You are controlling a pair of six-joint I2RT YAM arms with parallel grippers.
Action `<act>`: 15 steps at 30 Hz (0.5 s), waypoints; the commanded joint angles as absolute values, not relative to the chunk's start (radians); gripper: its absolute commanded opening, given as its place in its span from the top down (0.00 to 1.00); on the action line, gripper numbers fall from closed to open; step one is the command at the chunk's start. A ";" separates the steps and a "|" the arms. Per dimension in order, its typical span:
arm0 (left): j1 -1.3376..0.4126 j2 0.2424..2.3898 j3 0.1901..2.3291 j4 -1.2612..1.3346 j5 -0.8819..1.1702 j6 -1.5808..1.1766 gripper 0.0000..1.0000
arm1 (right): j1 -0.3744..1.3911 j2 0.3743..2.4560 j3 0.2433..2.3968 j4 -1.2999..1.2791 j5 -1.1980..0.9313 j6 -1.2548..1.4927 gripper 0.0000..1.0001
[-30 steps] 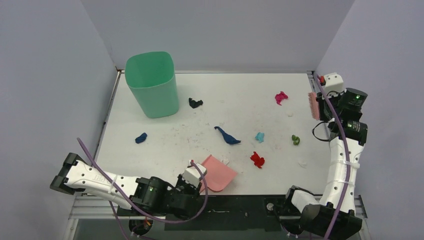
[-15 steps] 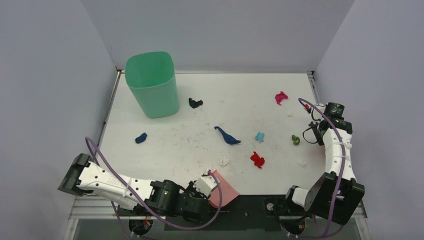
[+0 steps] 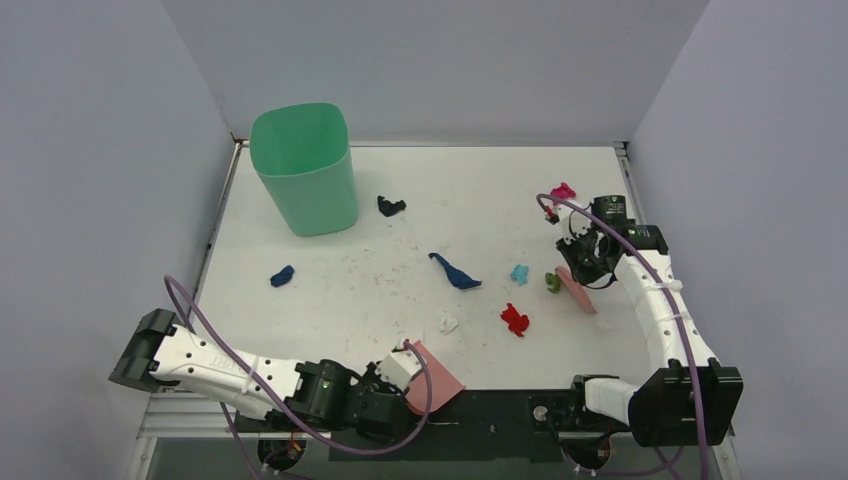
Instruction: Sweep away the paper scraps from the table
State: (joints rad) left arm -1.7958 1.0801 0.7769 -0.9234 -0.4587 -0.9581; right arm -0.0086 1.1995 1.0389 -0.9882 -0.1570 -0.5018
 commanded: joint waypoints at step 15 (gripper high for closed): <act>-1.698 1.068 0.725 -0.804 -0.403 -0.925 1.00 | 0.106 1.193 1.163 -1.181 -0.481 -0.508 0.95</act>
